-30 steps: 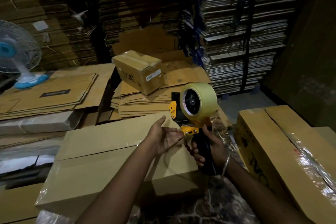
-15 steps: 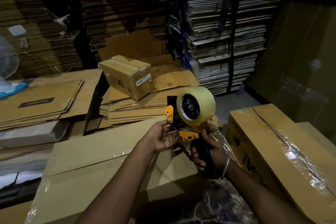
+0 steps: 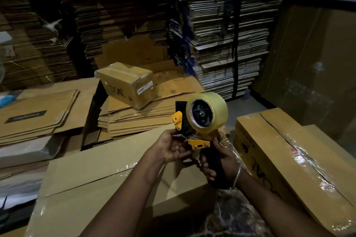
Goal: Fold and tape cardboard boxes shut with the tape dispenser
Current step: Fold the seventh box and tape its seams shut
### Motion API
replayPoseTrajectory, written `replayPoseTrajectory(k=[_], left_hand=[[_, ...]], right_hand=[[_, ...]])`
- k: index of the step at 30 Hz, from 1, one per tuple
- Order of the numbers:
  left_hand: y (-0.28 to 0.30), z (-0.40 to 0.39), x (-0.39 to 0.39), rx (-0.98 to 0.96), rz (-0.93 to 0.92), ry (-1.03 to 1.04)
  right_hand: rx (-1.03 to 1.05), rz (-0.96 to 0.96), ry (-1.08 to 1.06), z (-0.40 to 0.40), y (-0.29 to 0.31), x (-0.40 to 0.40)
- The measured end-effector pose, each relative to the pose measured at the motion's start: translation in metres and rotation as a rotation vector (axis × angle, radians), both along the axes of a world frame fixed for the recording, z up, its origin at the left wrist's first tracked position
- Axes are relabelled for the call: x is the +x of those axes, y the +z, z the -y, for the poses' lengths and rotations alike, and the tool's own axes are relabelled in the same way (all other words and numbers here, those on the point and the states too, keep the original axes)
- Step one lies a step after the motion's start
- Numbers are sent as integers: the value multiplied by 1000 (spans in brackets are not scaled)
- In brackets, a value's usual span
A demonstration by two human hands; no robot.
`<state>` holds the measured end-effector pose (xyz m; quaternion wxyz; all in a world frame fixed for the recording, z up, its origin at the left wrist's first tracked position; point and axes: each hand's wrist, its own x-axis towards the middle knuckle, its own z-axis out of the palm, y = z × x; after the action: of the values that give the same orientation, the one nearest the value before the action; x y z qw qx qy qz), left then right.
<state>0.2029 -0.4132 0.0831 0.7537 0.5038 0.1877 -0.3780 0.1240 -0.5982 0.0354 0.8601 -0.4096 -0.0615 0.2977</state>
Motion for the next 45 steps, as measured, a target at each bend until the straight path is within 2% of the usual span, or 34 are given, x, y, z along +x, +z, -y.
replayPoseTrajectory(k=[6,11,19,23,26,31,37,40,45], left_hand=[[6,-10,8,20,-44,40],[5,-22,25,209,-16,6],[14,2,55,603,235,-208],[19,20,68,693,386,-276],[26,29,84,866,574,-328],[23,46,111,985,635,-392],[-1,55,145,1320,857,-414],[0,51,150,1268,824,-466],[-5,53,144,1360,877,-507]], right_hand=[[-12,-25,-36,1,4,-3],[-67,-47,-53,1,10,-9],[-335,-146,-208,-3,26,-21],[-332,-180,-268,4,31,-26],[-334,-179,-312,12,29,-34],[-325,-195,-387,11,28,-41],[-329,-218,-422,6,29,-40],[-366,-211,-420,3,30,-43],[-356,-229,-427,-4,31,-44]])
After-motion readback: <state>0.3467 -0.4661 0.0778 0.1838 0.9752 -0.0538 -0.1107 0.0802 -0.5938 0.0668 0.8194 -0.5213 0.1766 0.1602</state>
